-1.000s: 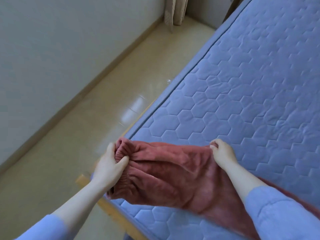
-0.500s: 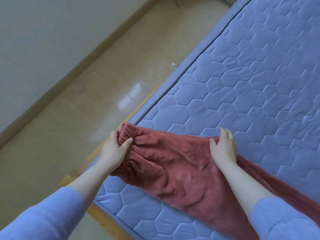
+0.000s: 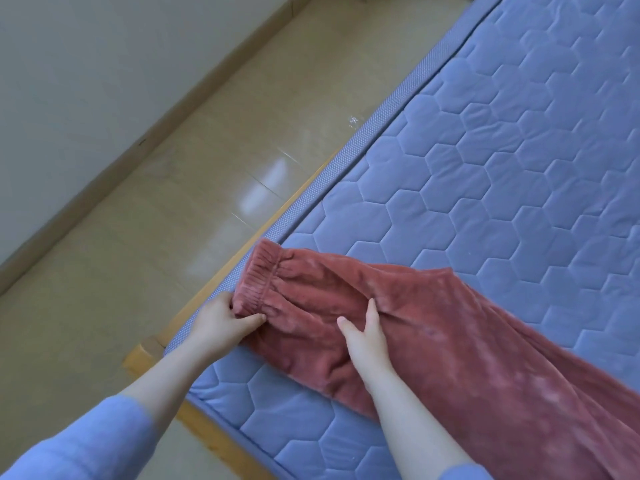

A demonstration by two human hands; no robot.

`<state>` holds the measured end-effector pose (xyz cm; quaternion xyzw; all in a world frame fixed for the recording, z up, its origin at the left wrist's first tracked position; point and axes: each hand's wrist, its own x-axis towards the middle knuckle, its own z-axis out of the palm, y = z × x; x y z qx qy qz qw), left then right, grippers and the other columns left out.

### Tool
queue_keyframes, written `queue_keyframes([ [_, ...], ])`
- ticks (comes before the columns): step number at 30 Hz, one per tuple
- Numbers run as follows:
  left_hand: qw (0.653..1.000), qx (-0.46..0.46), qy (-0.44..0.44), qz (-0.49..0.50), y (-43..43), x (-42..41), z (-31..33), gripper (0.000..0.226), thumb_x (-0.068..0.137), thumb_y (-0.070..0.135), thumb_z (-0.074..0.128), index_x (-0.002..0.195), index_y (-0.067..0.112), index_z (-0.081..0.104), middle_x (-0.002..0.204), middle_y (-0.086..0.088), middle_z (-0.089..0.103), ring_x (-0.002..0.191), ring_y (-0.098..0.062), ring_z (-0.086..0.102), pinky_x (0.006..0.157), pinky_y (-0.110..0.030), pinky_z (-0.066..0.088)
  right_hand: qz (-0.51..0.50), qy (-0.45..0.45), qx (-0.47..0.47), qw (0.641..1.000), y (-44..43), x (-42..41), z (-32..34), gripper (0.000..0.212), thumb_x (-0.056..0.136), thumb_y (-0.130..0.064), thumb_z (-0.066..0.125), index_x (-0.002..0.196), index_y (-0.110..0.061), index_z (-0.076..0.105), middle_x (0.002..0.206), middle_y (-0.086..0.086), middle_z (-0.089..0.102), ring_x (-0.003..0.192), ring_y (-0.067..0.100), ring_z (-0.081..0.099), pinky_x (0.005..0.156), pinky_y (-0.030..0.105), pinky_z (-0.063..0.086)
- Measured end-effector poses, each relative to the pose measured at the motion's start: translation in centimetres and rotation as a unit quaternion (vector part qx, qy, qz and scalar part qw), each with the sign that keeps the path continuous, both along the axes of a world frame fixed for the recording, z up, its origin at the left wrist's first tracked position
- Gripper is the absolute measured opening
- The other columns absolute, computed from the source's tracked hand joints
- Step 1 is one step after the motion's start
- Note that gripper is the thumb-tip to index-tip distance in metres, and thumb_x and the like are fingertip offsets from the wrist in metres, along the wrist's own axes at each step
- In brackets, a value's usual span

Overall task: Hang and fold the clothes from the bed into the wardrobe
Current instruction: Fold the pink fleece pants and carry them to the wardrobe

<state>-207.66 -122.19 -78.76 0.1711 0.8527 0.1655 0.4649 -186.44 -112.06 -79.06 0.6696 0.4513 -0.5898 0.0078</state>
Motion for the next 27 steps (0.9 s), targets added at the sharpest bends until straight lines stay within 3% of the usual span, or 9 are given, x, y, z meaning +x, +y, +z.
queue_keyframes([
  [3, 0.995, 0.068, -0.059, 0.050, -0.1, 0.4, 1.0, 0.043, 0.056, 0.032, 0.070, 0.091, 0.012, 0.056, 0.085, -0.008, 0.067, 0.079, -0.026, 0.066, 0.071, -0.046, 0.059, -0.081, 0.005, -0.003, 0.997, 0.6, -0.1, -0.4, 0.069, 0.094, -0.026, 0.056, 0.153, -0.023, 0.022, 0.156, 0.000, 0.030, 0.141, 0.019, 0.034, 0.118, 0.039, 0.027],
  [6, 0.984, 0.141, -0.082, 0.072, -0.6, 0.6, 1.7, 0.040, 0.056, 0.023, 0.069, 0.095, 0.020, 0.058, 0.085, 0.000, 0.066, 0.077, -0.016, 0.060, 0.071, -0.036, 0.052, -0.170, -0.011, 0.000, 0.985, 0.5, -0.1, -0.4, 0.054, 0.093, -0.023, 0.052, 0.145, -0.021, 0.038, 0.142, 0.003, 0.049, 0.123, 0.022, 0.050, 0.107, 0.046, 0.041],
  [8, 0.978, 0.171, -0.101, 0.065, -1.0, 0.9, 2.4, 0.043, 0.059, 0.019, 0.070, 0.100, 0.026, 0.059, 0.087, 0.006, 0.067, 0.079, -0.006, 0.061, 0.071, -0.024, 0.051, -0.205, 0.028, -0.076, 0.975, 0.1, -0.2, 0.0, 0.054, 0.094, -0.026, 0.053, 0.145, -0.025, 0.037, 0.140, -0.001, 0.047, 0.114, 0.019, 0.050, 0.101, 0.047, 0.045],
  [11, 0.962, 0.207, -0.165, 0.073, -1.1, 2.2, 3.2, 0.045, 0.072, -0.002, 0.074, 0.109, 0.018, 0.058, 0.088, 0.008, 0.071, 0.078, 0.000, 0.065, 0.067, -0.014, 0.051, -0.221, 0.088, -0.137, 0.961, -0.1, 0.1, 0.3, 0.063, 0.098, -0.025, 0.052, 0.153, -0.030, 0.022, 0.150, -0.005, 0.039, 0.125, 0.018, 0.045, 0.106, 0.054, 0.038],
  [14, 0.943, 0.247, -0.203, 0.092, -0.4, 3.8, 4.7, 0.047, 0.067, 0.002, 0.074, 0.111, 0.011, 0.057, 0.096, -0.005, 0.070, 0.084, -0.009, 0.067, 0.073, -0.021, 0.055, -0.237, 0.125, -0.142, 0.953, -0.1, 1.2, 0.8, 0.059, 0.099, -0.023, 0.051, 0.151, -0.028, 0.024, 0.146, -0.004, 0.043, 0.119, 0.015, 0.045, 0.104, 0.050, 0.036],
  [17, 0.934, 0.279, -0.208, 0.078, 1.2, 5.5, 6.7, 0.045, 0.066, 0.005, 0.071, 0.108, 0.012, 0.058, 0.094, -0.005, 0.069, 0.084, -0.010, 0.065, 0.076, -0.022, 0.053, -0.237, 0.135, -0.135, 0.953, -0.2, 3.9, 1.7, 0.054, 0.099, -0.021, 0.051, 0.149, -0.025, 0.030, 0.145, 0.000, 0.046, 0.126, 0.022, 0.048, 0.098, 0.046, 0.040],
  [21, 0.937, 0.288, -0.194, 0.033, 3.2, 8.9, 8.8, 0.042, 0.065, 0.004, 0.067, 0.105, 0.018, 0.060, 0.092, -0.002, 0.068, 0.080, -0.011, 0.063, 0.073, -0.024, 0.053, -0.246, 0.135, -0.108, 0.954, -0.3, 8.7, 3.1, 0.042, 0.099, -0.018, 0.052, 0.140, -0.023, 0.044, 0.137, 0.003, 0.052, 0.120, 0.024, 0.053, 0.096, 0.044, 0.047],
  [25, 0.942, 0.282, -0.184, -0.020, 4.5, 13.0, 10.1, 0.041, 0.064, 0.006, 0.065, 0.102, 0.017, 0.059, 0.093, -0.014, 0.065, 0.082, -0.017, 0.059, 0.078, -0.043, 0.052, -0.271, 0.129, -0.085, 0.950, -0.1, 13.4, 4.3, 0.033, 0.099, -0.016, 0.052, 0.132, -0.020, 0.050, 0.133, 0.007, 0.055, 0.117, 0.026, 0.057, 0.090, 0.042, 0.050],
  [27, 0.945, 0.275, -0.169, -0.052, 4.9, 15.1, 10.3, 0.040, 0.063, 0.010, 0.064, 0.101, 0.017, 0.058, 0.092, -0.015, 0.063, 0.080, -0.017, 0.057, 0.076, -0.043, 0.051, -0.291, 0.126, -0.076, 0.945, -0.1, 15.5, 4.6, 0.032, 0.099, -0.015, 0.051, 0.130, -0.018, 0.052, 0.131, 0.009, 0.056, 0.115, 0.027, 0.058, 0.089, 0.042, 0.051],
])
